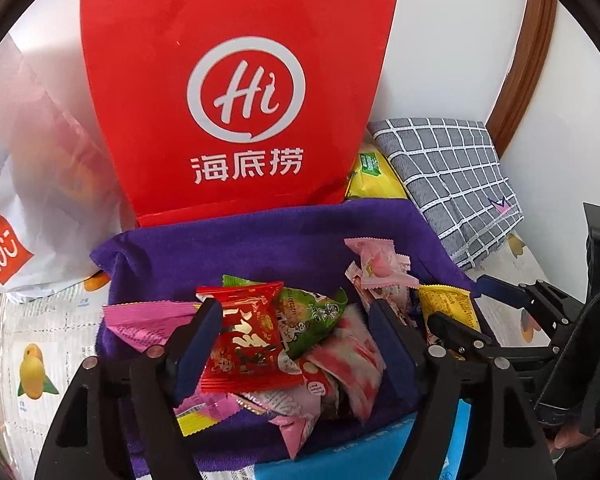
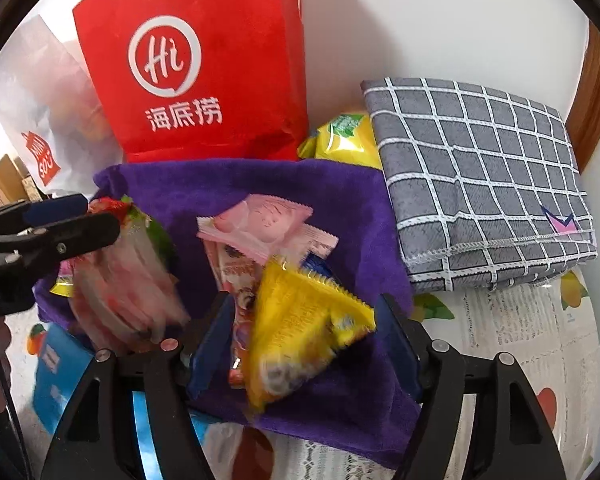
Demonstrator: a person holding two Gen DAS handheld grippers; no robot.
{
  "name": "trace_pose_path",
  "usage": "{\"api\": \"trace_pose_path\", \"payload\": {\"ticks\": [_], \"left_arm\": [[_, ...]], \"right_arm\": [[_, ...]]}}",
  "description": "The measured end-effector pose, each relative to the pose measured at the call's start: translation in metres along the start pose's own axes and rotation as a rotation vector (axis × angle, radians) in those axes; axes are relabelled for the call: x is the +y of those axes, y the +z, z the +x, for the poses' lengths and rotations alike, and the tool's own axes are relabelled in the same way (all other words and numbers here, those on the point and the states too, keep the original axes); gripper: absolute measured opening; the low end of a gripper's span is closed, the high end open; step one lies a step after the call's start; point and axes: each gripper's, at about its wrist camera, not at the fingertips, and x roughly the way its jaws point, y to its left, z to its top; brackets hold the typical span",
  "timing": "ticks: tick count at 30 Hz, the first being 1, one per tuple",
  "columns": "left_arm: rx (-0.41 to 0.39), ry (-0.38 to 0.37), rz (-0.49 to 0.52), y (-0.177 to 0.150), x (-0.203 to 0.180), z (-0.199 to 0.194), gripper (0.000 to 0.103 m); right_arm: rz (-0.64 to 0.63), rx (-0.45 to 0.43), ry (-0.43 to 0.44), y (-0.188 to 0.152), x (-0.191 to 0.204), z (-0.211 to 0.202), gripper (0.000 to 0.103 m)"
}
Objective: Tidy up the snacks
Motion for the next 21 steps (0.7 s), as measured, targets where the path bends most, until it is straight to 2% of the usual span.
{"api": "trace_pose_path", "payload": {"ticks": [2, 11, 21], "left_arm": [[-0.009, 0.001, -0.001, 0.000, 0.001, -0.008, 0.076], [-0.022, -0.039, -0.036, -0.010, 0.005, -0.045, 0.076], [-0.055, -0.044, -0.067, -0.046, 0.002, -0.106, 0.076]], "right_arm": [[0.003, -0.013, -0.006, 0.002, 0.002, -0.006, 0.079], [0.027, -0.050, -0.024, 0.003, 0.011, -0.044, 0.079], [0.051, -0.099, -0.038, -0.018, 0.031, -0.114, 0.079]]}}
